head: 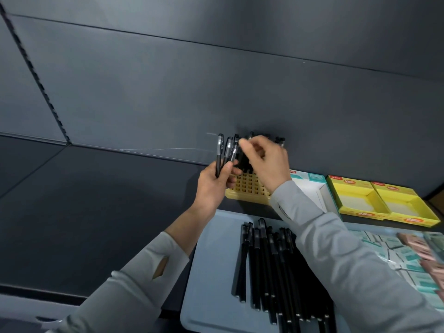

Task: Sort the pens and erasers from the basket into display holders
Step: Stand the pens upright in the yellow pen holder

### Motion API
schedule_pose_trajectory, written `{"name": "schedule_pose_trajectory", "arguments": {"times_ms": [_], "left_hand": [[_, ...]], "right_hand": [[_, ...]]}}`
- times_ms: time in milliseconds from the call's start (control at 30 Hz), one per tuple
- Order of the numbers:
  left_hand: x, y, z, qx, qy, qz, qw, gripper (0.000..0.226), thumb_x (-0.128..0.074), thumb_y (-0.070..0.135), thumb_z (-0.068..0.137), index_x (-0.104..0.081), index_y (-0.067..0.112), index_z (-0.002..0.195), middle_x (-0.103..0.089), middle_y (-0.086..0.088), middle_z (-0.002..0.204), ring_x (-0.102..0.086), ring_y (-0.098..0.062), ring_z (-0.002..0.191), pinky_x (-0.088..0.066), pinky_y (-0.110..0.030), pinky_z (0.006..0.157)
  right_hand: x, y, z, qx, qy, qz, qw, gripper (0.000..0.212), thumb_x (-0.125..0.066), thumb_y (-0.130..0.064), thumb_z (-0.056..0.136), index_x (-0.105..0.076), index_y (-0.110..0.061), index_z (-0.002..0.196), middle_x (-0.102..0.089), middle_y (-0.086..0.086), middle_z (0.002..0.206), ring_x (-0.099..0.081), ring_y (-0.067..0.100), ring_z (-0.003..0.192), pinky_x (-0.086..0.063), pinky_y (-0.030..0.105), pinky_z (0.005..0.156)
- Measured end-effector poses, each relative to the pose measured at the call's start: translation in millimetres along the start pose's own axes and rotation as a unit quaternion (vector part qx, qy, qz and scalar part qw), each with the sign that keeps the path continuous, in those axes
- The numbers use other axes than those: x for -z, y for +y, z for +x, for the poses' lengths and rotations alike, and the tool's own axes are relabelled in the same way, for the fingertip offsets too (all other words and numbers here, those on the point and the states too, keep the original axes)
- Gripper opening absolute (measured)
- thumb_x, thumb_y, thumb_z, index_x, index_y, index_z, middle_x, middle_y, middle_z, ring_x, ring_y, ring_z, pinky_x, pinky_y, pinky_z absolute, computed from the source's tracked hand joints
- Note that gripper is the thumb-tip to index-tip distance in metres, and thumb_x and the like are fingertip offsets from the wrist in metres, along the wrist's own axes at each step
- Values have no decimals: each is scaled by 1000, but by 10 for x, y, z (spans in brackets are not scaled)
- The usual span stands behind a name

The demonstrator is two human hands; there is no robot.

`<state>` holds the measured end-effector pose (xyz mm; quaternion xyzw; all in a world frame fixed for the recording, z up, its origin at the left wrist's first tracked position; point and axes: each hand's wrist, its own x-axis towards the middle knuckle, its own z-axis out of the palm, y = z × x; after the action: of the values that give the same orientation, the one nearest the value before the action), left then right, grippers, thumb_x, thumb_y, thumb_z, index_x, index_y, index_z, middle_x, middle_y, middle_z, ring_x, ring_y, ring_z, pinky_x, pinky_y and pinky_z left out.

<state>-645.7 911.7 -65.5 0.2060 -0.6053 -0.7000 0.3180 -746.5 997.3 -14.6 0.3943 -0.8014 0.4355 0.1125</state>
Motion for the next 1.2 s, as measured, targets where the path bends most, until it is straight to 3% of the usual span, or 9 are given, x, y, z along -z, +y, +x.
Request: {"name": "schedule_pose_trajectory", "arguments": {"times_ms": [133,267,333,400,533,700,900,1067,1200], "left_hand": [[-57,15,-20,4,-4,13,1000,16,-50,21,100,-65,19,97,-73,4,84,-68,-8,75,-57,-25,73],[14,-27,-4,4,8,31,999,19,-48,26,100,-67,24,104,-72,2,99,-69,-10,94,-54,-30,86],[71,-24,9,17,30,18,999,21,-47,26,101,-65,21,109,-68,6,87,-64,-5,72,-53,-23,72],[121,-16,11,28,41,13,999,20,-47,29,101,-64,22,107,-55,6,71,-46,-4,51,-43,-20,53],[160,-19,23,34,47,50,997,21,-44,46,98,-50,26,98,-45,9,73,-36,-5,54,-41,-36,54],[144,12,-22,44,33,-25,998,14,-34,28,105,-44,20,100,-46,4,77,-31,-2,45,-29,-16,41],[161,-11,-23,7,27,10,1000,19,-39,21,104,-58,17,108,-54,6,77,-44,-3,57,-43,-19,57],[146,-24,-43,-2,13,16,1000,20,-44,19,102,-63,14,106,-59,2,79,-51,-5,63,-48,-17,62],[71,-41,-59,0,-6,8,1000,21,-47,19,101,-65,11,110,-61,1,79,-51,-8,65,-48,-19,64]], "right_hand": [[-34,29,-9,-12,-74,48,996,13,-66,-33,89,-66,-23,80,-66,-11,79,-60,3,74,-46,18,71],[74,135,66,-93,-37,160,982,17,-61,-21,93,-55,-23,78,-66,-1,81,-68,17,75,-51,25,58],[172,203,114,-106,21,176,979,21,-59,-17,95,-51,-22,76,-66,-1,77,-68,17,68,-52,26,53],[254,282,149,-97,61,136,984,21,-58,-19,95,-49,-25,77,-67,-1,76,-68,16,65,-56,31,55],[265,371,166,-73,70,59,993,11,-57,-24,96,-51,-19,87,-69,0,80,-69,13,65,-61,37,62],[126,327,130,-44,38,17,998,11,-57,-25,96,-51,-17,91,-69,-4,77,-69,9,62,-61,37,67],[-32,310,56,-49,-7,-13,999,12,-55,-26,98,-51,-18,90,-69,-4,80,-68,8,63,-60,37,71],[12,325,71,-50,38,-32,997,14,-64,-35,90,-54,-25,89,-66,-12,73,-67,15,67,-55,45,77],[108,198,40,-30,39,0,999,28,-54,-48,92,-63,-23,85,-65,-9,72,-64,17,70,-55,43,73]]}}
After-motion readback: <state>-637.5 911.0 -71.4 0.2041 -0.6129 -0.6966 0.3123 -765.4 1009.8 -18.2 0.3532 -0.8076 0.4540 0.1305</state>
